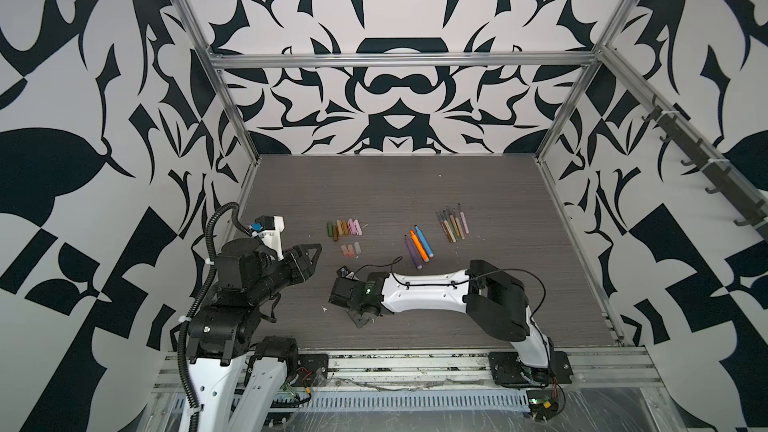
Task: Open the pen caps
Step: 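Grasp the pink marker with the right gripper and lift it, then bring the pink marker's cap to the left gripper while the left reaches toward it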
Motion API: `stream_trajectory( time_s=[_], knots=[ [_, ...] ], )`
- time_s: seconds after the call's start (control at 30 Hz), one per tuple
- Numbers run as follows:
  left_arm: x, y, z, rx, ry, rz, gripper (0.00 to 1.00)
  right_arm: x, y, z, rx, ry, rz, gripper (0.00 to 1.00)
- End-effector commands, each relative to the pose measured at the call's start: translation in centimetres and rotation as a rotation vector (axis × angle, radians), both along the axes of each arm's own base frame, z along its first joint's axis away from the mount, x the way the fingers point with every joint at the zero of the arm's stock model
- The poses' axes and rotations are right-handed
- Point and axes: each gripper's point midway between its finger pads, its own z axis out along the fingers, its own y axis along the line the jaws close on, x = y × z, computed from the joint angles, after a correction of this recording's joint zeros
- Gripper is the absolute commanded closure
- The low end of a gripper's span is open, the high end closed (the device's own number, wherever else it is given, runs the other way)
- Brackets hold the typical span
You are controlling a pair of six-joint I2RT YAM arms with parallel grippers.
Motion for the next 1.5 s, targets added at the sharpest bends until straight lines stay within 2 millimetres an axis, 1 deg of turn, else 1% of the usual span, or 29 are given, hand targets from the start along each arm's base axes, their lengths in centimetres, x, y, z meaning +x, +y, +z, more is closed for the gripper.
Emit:
stream_trajectory(
  time_s=[0.0, 0.1, 0.17, 0.23, 0.27, 0.33, 0.47, 0.53, 0.57, 0.63, 0.77, 0.83, 0.9, 0.97, 1.03, 1.13, 1.2, 1.27, 1.37, 1.47],
  knots=[
    [0.3, 0.1, -0.6, -0.001, 0.015, 0.008, 0.52, 0.6, -0.4, 1.3, -0.003, -0.026, -0.021, 0.84],
    [0.5, 0.0, -0.9, -0.001, 0.032, 0.002, 0.52, 0.7, 0.0, 2.3, 0.038, -0.041, 0.004, 0.95],
    [0.5, -0.3, -0.9, -0.01, 0.032, -0.012, 0.52, 0.6, 0.0, 3.2, 0.07, -0.044, 0.017, 1.0],
    [0.6, -0.9, -1.0, -0.029, 0.037, -0.044, 0.51, 0.4, -0.1, 4.5, 0.121, -0.041, 0.022, 1.0],
    [0.6, -1.0, -1.1, -0.031, 0.046, -0.051, 0.51, -0.1, 0.0, 5.0, 0.16, -0.014, 0.035, 1.0],
    [0.7, -1.1, -1.3, -0.031, 0.061, -0.058, 0.51, -0.6, 0.1, 6.2, 0.228, -0.003, 0.05, 1.0],
    [0.9, -1.1, -1.6, -0.028, 0.077, -0.06, 0.52, -0.6, -0.2, 7.8, 0.325, 0.021, 0.058, 1.0],
    [0.9, -1.0, -1.6, -0.025, 0.073, -0.052, 0.51, -0.3, -0.5, 8.7, 0.37, 0.029, 0.058, 1.0],
    [0.9, -0.9, -1.6, -0.022, 0.071, -0.045, 0.51, -0.2, -0.9, 8.9, 0.38, 0.034, 0.058, 1.0],
    [1.0, -0.7, -1.7, -0.019, 0.071, -0.028, 0.51, 0.5, -1.8, 10.1, 0.41, 0.023, 0.05, 1.0],
    [1.2, -0.6, -1.9, -0.016, 0.079, -0.021, 0.5, 1.9, -4.8, 12.0, 0.446, 0.033, -0.014, 1.0],
    [1.4, -0.6, -2.2, -0.014, 0.097, -0.022, 0.5, 2.3, -6.4, 12.8, 0.465, 0.033, -0.046, 1.0],
    [1.6, -0.7, -2.5, -0.014, 0.115, -0.026, 0.5, 2.4, -7.6, 13.2, 0.476, 0.024, -0.059, 1.0],
    [1.7, -0.5, -2.8, -0.009, 0.126, -0.015, 0.5, 2.3, -8.3, 13.1, 0.475, 0.02, -0.063, 1.0],
    [1.9, -0.3, -3.0, -0.003, 0.135, 0.001, 0.5, 2.1, -8.8, 12.7, 0.472, 0.02, -0.067, 1.0],
    [1.9, -0.6, -2.8, -0.014, 0.155, -0.01, 0.49, 1.9, -9.2, 13.0, 0.505, 0.017, -0.09, 1.0],
    [2.0, -1.3, -2.7, -0.065, 0.174, -0.031, 0.46, 1.8, -9.6, 13.6, 0.532, 0.014, -0.107, 1.0],
    [2.4, -2.7, -2.7, -0.154, 0.191, -0.076, 0.44, 1.3, -9.6, 14.2, 0.556, 0.033, -0.106, 1.0],
    [3.1, -4.4, -3.2, -0.262, 0.233, -0.134, 0.46, 0.8, -9.4, 15.0, 0.599, 0.041, -0.114, 1.0],
    [3.3, -5.0, -3.9, -0.278, 0.27, -0.112, 0.46, 0.9, -9.5, 15.2, 0.624, 0.04, -0.143, 1.0]
  ],
)
